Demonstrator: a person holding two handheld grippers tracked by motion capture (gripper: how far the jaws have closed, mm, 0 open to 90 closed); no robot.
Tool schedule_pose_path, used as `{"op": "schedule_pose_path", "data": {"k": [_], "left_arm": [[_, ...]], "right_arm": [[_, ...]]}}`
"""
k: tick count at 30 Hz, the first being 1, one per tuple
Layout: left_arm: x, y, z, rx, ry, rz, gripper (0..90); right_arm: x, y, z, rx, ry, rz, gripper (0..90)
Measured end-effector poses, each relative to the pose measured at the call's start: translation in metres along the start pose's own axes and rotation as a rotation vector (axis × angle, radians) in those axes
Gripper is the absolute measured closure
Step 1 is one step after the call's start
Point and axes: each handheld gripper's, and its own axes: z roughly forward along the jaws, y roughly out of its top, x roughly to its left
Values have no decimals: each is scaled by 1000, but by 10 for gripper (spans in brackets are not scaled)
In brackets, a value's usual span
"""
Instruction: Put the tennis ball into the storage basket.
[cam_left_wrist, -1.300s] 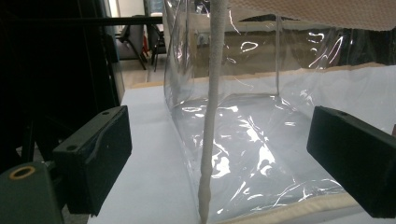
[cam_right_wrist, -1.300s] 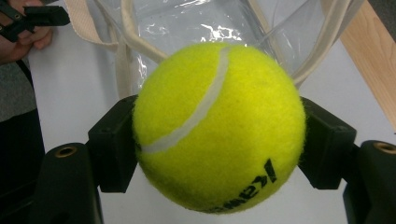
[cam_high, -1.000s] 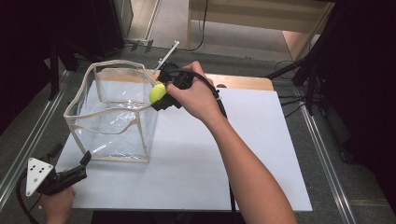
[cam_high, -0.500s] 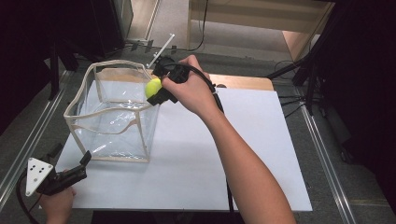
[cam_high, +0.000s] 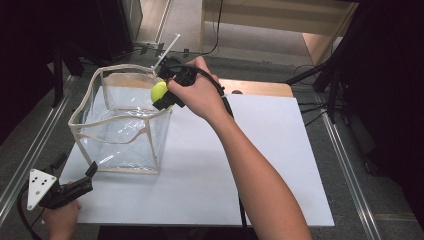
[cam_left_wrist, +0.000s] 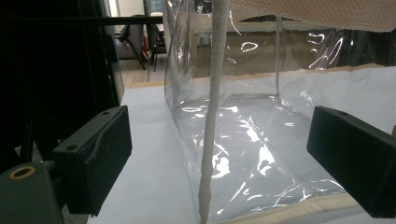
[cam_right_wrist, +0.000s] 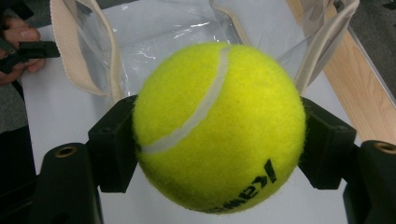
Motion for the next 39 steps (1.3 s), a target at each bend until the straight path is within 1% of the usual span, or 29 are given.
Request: {"op": "schedule_pose_path", "data": {"k": [2, 8, 9, 11, 16, 18, 23, 25, 26, 27, 30, 31, 33, 34, 35, 36, 37, 38, 39], "left_arm": [[0, 0, 0, -1, 0, -2, 69], [0, 0, 0, -2, -1, -3, 69], [0, 0, 0, 4, 0, -3, 69], [0, 0, 0, 1, -3, -4, 69], [1, 0, 0, 6, 0, -1, 69], [1, 0, 0, 3, -1, -11, 69], [1, 0, 0, 2, -1, -10, 69], [1, 0, 0, 3, -2, -9, 69], [1, 0, 0, 4, -2, -9, 69], [1, 0, 0, 3, -2, -9, 69], [1, 0, 0, 3, -1, -12, 69], [1, 0, 0, 3, -3, -7, 69], [1, 0, 0, 1, -3, -9, 69], [1, 0, 0, 3, -2, -9, 69], [1, 0, 0, 0, -4, -9, 69], [1, 0, 0, -2, -4, -9, 69], [1, 0, 0, -2, -4, -9, 69], [1, 0, 0, 3, -2, -6, 69], [0, 0, 0, 6, -1, -7, 69]], "right_arm": [[-1, 2, 3, 1, -1, -6, 243], [-3, 6, 9, 6, -4, -4, 243], [-3, 6, 9, 6, -4, -4, 243], [-3, 7, 12, 9, -2, 3, 243], [-3, 9, 21, 21, 4, -6, 243], [-3, 10, 25, 27, 3, -4, 243], [-2, 11, 32, 31, 4, -7, 243], [-1, 12, 36, 44, 13, 0, 243], [-1, 11, 38, 53, 12, -10, 242], [0, 11, 39, 62, 9, -5, 241], [0, 11, 39, 67, -4, -3, 239], [0, 10, 39, 67, -3, -7, 232], [0, 9, 37, 55, -11, -5, 163], [0, 9, 34, 51, -13, -6, 160], [0, 8, 32, 42, -27, 6, 159], [-1, 8, 30, 35, -36, 3, 141], [-1, 7, 28, 29, -23, 7, 101], [-1, 6, 26, 21, -10, 7, 99], [-1, 4, 25, 12, -9, 9, 99]]}}
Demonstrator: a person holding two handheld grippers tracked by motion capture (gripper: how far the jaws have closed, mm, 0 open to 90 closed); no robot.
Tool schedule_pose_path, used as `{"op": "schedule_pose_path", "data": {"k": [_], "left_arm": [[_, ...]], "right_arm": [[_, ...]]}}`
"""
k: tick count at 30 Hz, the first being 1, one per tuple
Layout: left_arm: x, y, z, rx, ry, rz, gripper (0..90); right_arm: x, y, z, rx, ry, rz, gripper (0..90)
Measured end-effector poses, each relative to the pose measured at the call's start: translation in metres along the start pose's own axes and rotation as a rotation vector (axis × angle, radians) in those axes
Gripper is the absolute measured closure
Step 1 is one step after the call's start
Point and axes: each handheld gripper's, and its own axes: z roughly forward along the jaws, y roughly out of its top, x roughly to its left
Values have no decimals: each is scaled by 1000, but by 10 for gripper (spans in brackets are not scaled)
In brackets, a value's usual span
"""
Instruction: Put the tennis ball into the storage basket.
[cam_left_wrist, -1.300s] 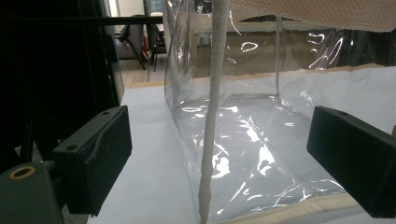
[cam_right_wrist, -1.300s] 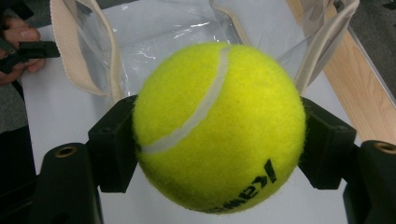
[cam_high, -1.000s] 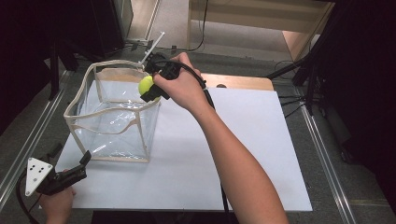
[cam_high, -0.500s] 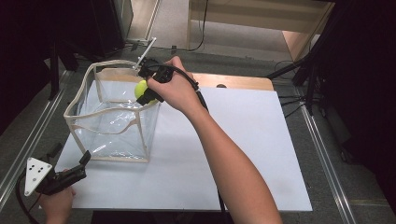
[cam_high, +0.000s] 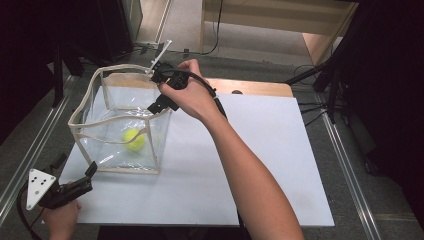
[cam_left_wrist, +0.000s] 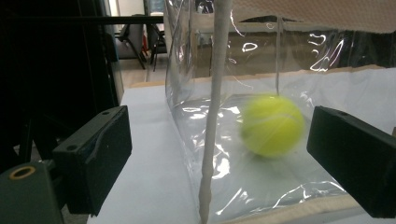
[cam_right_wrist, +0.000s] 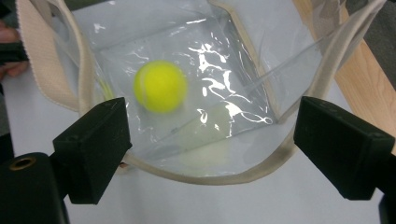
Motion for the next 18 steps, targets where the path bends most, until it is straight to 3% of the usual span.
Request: {"op": "schedule_pose_path", "data": {"k": [2, 6, 18], "left_arm": [[0, 0, 0, -4, -1, 0, 69], [-1, 0, 0, -2, 5, 4, 69], [-2, 0, 1, 3, 6, 17, 69]], "right_arm": [[1, -1, -1, -3, -9, 4, 99], [5, -10, -8, -27, -45, 13, 0], [5, -37, -20, -70, -68, 31, 0]]}}
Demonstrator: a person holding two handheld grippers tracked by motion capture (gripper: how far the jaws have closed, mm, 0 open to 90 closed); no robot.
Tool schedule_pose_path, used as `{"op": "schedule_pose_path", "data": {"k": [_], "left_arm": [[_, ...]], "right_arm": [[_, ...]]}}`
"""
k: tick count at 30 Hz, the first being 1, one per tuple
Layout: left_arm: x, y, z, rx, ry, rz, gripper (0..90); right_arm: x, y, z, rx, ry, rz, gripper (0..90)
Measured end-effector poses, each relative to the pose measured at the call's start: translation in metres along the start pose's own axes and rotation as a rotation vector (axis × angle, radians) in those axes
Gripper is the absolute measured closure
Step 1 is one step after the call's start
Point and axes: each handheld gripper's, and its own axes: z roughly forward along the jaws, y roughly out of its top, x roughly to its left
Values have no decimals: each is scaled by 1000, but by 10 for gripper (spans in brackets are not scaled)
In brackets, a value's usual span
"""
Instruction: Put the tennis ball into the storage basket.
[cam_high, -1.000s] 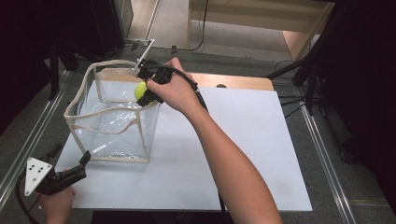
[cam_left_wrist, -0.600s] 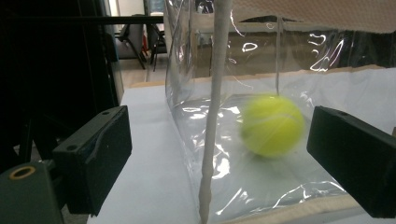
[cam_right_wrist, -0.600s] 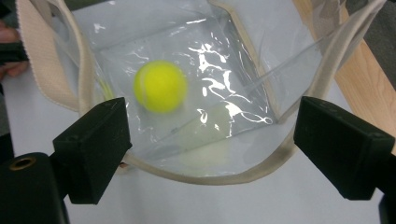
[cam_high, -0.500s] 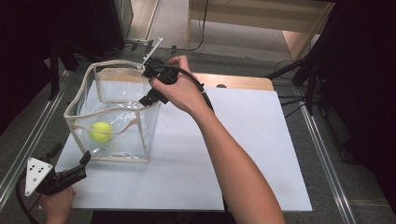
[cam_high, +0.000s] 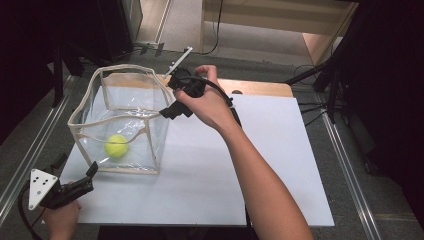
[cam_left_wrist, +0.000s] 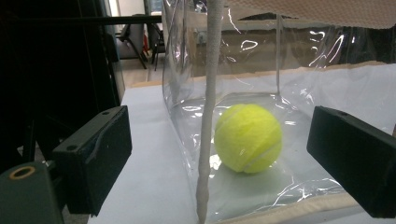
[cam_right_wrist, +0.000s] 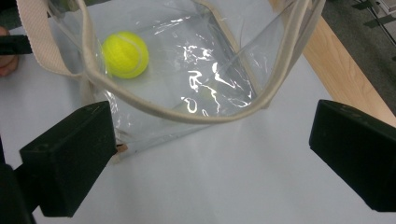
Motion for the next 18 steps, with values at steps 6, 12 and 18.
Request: {"op": "schedule_pose_path", "data": {"k": [6, 12, 18], "left_arm": [[0, 0, 0, 1, 0, 3, 69], [-1, 0, 0, 0, -1, 2, 69], [0, 0, 0, 5, 0, 7, 69]], "right_arm": [[0, -12, -2, 3, -7, 9, 0], [1, -22, 2, 3, -17, 10, 0], [3, -33, 5, 6, -18, 19, 0]]}}
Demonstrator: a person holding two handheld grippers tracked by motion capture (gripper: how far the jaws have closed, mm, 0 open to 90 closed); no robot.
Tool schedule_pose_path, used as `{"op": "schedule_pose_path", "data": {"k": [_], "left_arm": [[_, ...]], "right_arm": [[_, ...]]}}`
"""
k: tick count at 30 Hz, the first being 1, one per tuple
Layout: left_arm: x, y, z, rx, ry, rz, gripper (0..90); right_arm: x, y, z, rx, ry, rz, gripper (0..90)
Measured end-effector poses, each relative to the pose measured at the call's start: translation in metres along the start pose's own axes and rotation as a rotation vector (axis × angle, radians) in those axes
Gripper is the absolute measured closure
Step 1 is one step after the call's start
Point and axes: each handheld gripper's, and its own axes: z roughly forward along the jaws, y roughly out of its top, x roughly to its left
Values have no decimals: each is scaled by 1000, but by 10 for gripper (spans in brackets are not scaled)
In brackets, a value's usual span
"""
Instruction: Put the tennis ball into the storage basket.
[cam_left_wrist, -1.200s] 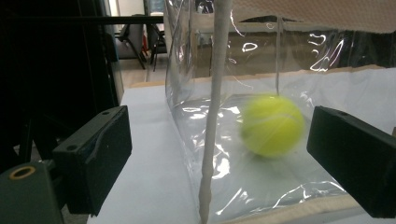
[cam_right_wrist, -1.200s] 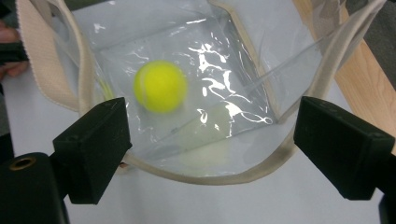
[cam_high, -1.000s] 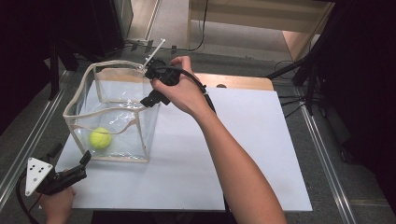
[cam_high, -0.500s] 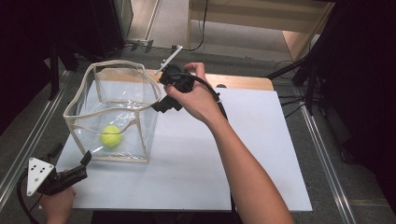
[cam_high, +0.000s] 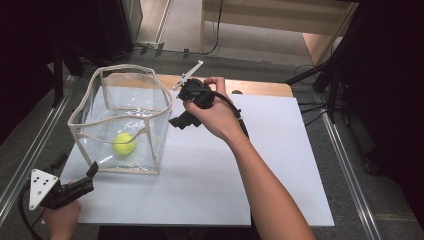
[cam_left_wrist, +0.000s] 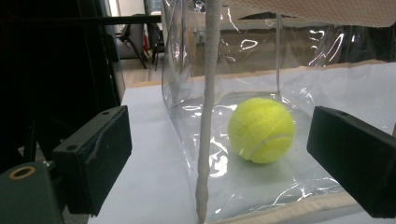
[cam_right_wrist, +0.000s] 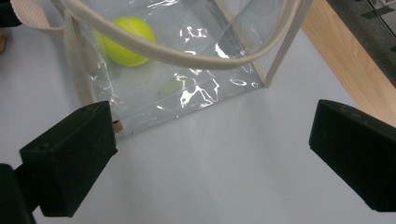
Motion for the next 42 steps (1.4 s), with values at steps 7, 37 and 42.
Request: {"op": "schedule_pose_path", "data": {"k": [7, 37, 42], "left_arm": [[0, 0, 0, -3, -1, 0, 69], [0, 0, 0, -4, 0, -2, 69], [0, 0, -1, -3, 0, -1, 69]], "right_arm": [[2, -13, 3, -10, -2, 5, 0], [6, -57, 8, -60, -15, 38, 0], [7, -66, 11, -68, -17, 47, 0]]}}
